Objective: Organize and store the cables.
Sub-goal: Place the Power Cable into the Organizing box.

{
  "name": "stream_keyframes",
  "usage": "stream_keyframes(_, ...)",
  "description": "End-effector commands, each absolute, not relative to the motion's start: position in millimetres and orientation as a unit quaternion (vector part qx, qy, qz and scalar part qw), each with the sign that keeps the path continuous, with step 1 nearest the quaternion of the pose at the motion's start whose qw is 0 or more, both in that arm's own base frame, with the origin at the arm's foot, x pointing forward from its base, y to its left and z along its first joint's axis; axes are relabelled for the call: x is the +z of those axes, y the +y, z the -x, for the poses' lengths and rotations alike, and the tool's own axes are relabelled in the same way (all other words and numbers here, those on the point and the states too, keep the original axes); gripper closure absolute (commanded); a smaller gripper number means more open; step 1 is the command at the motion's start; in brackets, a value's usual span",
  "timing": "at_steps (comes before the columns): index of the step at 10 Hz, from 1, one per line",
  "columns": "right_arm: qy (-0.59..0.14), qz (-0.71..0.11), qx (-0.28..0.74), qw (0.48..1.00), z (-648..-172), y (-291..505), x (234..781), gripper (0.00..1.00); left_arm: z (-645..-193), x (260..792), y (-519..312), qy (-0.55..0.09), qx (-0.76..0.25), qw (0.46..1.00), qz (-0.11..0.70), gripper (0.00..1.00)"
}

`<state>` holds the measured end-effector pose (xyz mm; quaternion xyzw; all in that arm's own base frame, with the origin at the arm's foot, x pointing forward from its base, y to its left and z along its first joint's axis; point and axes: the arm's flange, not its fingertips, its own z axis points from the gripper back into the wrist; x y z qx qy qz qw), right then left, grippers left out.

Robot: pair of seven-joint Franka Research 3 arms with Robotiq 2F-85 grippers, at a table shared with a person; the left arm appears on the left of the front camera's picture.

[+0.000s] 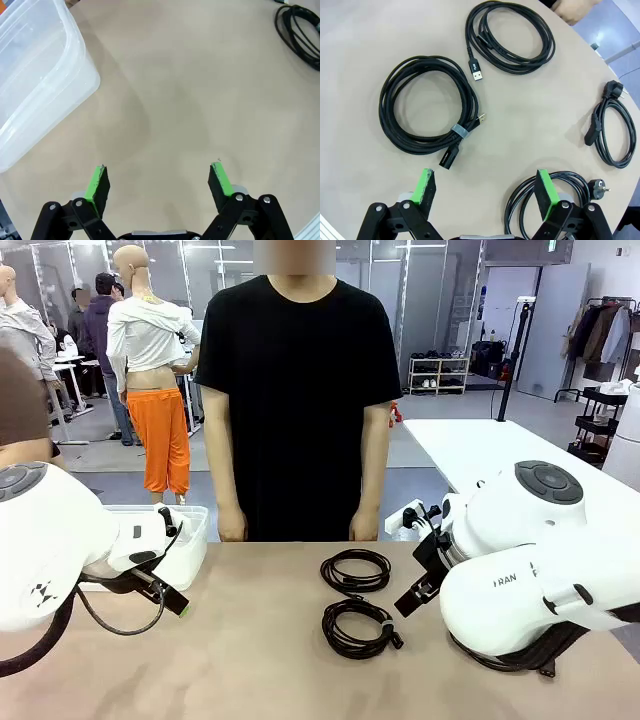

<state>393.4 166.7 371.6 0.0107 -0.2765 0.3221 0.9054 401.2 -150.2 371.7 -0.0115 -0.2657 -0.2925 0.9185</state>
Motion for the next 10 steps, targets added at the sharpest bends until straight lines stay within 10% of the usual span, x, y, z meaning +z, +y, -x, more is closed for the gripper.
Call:
stream_keyframes(1, -0.276, -0.011, 0.322, 0.905, -393.4, 166.8, 371.5, 0.00, -401.1, 371.7, -150.7, -0.266, -0.293, 0.918, 0.012, 0.00)
stream_keyframes(10, -0.276, -0.011, 0.322, 0.905, -393.4, 166.8, 371.5, 0.00, -401.1, 371.7, -150.7, -0.266, -0.293, 0.918, 0.012, 0.00)
